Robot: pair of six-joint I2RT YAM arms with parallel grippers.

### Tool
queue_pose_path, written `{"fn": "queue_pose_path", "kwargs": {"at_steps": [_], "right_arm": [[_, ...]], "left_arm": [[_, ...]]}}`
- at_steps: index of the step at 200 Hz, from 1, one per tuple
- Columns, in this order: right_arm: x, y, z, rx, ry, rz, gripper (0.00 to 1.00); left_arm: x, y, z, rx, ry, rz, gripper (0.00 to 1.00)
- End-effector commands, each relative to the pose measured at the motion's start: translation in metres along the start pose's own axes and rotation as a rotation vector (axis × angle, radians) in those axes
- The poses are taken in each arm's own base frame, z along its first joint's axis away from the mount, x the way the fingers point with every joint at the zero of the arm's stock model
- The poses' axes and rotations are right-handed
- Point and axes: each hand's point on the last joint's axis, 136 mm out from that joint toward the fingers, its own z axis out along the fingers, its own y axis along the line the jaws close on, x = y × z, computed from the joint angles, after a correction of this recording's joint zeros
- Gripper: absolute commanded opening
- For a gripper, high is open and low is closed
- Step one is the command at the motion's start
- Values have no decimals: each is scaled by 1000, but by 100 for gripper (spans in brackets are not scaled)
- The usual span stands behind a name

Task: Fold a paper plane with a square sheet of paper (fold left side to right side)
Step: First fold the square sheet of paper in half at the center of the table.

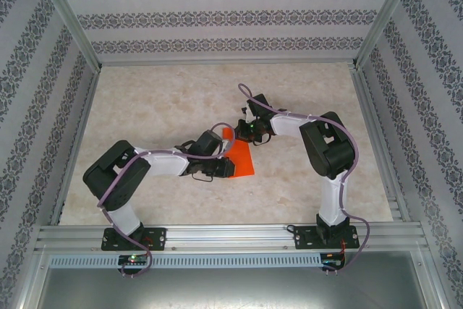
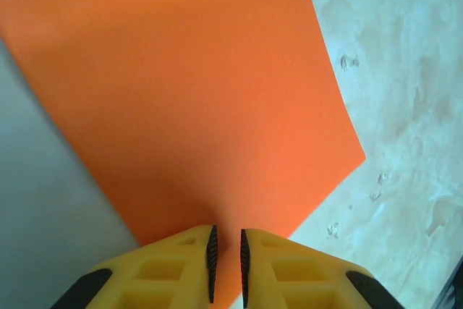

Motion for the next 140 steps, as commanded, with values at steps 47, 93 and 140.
{"fn": "queue_pose_path", "kwargs": {"at_steps": [47, 93, 140], "right_arm": [[13, -39, 12, 137, 40, 27, 3], [12, -36, 12, 117, 35, 21, 3], [11, -33, 10, 114, 33, 6, 3]], "left_arm": [[52, -4, -1, 0, 122, -66, 21], [23, -34, -31, 69, 40, -5, 23], [-49, -11, -49, 95, -86, -87, 24]]}}
